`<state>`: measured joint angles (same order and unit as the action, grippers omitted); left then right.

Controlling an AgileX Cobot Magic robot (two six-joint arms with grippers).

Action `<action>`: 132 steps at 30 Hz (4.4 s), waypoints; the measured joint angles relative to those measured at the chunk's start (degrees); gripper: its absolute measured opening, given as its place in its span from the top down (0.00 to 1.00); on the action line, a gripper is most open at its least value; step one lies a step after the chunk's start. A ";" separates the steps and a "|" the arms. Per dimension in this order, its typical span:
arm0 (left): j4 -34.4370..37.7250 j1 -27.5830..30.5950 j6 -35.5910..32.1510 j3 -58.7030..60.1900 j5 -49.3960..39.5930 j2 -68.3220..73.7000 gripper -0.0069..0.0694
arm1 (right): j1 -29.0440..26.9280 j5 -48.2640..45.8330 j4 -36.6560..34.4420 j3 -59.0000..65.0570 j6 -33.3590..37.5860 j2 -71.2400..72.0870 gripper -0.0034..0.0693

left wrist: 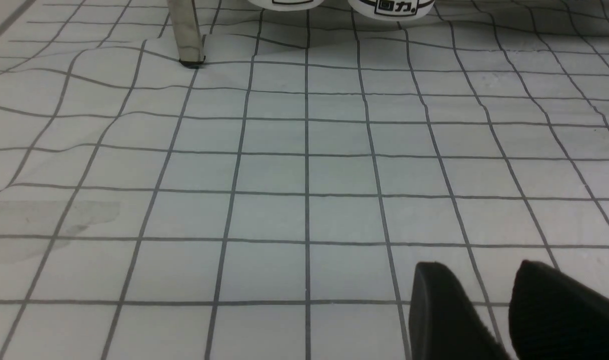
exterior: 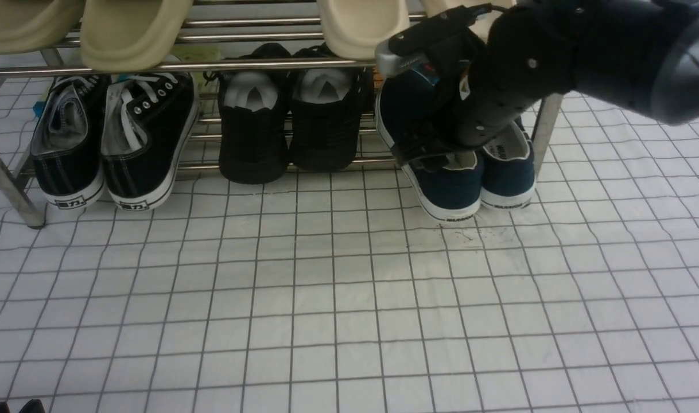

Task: Take the shoes off the shelf with your hand from the white checkered tablecloth.

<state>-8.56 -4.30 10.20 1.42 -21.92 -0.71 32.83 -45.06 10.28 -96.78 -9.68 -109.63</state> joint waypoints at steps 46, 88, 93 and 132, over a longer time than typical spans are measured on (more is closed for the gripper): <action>-0.07 0.00 0.00 0.00 0.00 0.00 0.59 | 17.96 -9.19 -0.98 10.13 -30.74 3.70 0.91; -0.13 0.00 0.00 0.00 0.00 0.00 0.59 | -1.27 -16.05 13.27 -8.68 -9.95 -8.01 0.34; -0.13 0.00 0.00 0.00 0.00 0.00 0.59 | -2.60 -12.47 13.21 -8.68 -9.95 -10.58 0.50; -0.13 0.00 0.00 0.00 0.00 0.00 0.59 | 1.75 -20.29 -1.84 13.54 -16.52 7.15 0.93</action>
<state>-8.69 -4.30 10.20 1.42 -21.92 -0.71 34.57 -65.35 8.45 -83.24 -26.19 -102.47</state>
